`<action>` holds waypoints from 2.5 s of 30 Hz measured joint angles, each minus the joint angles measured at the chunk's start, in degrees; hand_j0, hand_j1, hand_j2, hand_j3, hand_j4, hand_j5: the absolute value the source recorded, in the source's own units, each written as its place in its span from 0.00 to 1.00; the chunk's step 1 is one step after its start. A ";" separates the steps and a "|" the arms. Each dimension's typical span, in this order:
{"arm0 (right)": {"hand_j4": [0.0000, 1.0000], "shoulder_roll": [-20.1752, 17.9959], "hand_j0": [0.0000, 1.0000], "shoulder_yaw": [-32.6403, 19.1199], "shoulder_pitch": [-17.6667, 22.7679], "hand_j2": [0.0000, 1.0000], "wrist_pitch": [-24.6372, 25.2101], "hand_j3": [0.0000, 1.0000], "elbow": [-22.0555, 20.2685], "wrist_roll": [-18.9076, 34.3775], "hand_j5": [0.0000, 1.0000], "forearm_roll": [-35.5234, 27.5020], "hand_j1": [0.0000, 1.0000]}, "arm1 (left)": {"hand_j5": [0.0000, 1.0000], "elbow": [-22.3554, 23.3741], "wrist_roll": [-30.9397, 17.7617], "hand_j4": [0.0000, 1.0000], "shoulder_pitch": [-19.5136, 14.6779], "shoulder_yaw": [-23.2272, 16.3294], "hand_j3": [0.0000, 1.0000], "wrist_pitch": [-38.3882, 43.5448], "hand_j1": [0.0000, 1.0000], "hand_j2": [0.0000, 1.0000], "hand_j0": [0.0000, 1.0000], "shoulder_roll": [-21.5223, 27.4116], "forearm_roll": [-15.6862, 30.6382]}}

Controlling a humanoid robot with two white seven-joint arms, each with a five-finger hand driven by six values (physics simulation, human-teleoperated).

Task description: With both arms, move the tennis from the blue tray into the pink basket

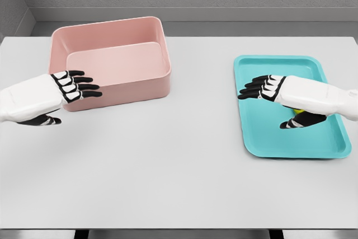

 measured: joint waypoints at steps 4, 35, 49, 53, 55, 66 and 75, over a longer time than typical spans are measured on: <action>1.00 0.22 1.00 0.02 -0.09 1.00 0.00 1.00 0.29 0.07 1.00 0.18 1.00 | 1.00 0.00 0.00 1.00 0.00 0.00 1.00 0.00 1.00 1.00 1.00 0.00 -0.06; 1.00 5.82 1.00 -0.85 -0.70 1.00 0.01 1.00 27.69 -0.64 1.00 6.01 1.00 | 1.00 0.00 0.00 1.00 0.09 -1.71 1.00 0.00 1.00 1.00 1.00 0.81 -0.39; 1.00 9.42 1.00 -0.77 -1.05 1.00 0.01 1.00 31.54 -0.58 1.00 7.84 1.00 | 1.00 0.00 0.00 1.00 0.35 -1.88 1.00 0.00 1.00 1.00 1.00 0.79 -0.37; 0.97 10.03 0.97 -0.77 -1.14 0.97 0.01 0.97 32.54 -0.49 0.97 8.40 0.97 | 1.00 0.00 0.00 1.00 0.44 -1.91 1.00 0.00 1.00 1.00 1.00 0.82 -0.37; 0.95 10.18 0.95 -0.77 -1.93 0.95 0.02 0.95 33.13 -0.47 0.95 8.48 0.95 | 1.00 0.00 0.00 1.00 0.44 -1.93 1.00 0.00 1.00 1.00 1.00 0.85 -0.38; 0.86 10.52 0.86 -0.76 -2.20 0.86 0.01 0.86 34.57 -0.50 0.86 9.41 0.86 | 1.00 0.00 0.00 1.00 0.35 -1.86 1.00 0.00 1.00 1.00 1.00 1.05 -0.34; 0.78 10.58 0.78 -0.76 -2.02 0.78 0.01 0.78 34.50 -0.53 0.78 10.94 0.78 | 1.00 0.00 0.00 1.00 0.35 -1.85 1.00 0.00 1.00 1.00 1.00 1.08 -0.27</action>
